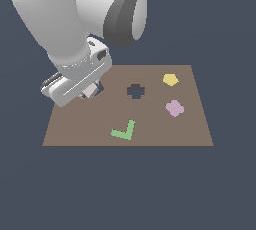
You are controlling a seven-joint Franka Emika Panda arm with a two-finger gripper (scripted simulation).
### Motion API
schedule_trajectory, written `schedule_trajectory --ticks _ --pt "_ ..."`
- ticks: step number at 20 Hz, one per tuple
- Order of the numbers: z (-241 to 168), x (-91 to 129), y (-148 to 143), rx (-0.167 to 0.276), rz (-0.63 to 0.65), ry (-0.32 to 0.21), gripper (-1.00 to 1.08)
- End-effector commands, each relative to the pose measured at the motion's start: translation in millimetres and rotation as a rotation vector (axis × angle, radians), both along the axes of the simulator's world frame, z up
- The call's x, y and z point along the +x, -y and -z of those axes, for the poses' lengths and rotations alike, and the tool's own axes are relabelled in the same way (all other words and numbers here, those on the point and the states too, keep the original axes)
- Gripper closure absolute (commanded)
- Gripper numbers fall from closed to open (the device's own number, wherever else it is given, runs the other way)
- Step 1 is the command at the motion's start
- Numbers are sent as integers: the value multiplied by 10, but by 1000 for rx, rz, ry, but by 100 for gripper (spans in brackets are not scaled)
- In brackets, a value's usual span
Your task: Insert a designated object into the corresponding slot on a board.
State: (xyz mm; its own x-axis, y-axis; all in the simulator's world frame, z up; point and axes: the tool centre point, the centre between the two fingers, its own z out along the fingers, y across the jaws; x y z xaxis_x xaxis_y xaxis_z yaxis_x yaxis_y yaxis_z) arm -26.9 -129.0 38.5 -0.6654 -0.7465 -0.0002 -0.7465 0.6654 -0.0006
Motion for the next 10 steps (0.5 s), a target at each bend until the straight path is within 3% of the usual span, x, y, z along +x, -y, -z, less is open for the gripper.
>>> schedule_trajectory --ticks 1,10 --pt "-6 -45 -28 0 82 1 108" --pt "-16 -142 -120 0 276 0 108"
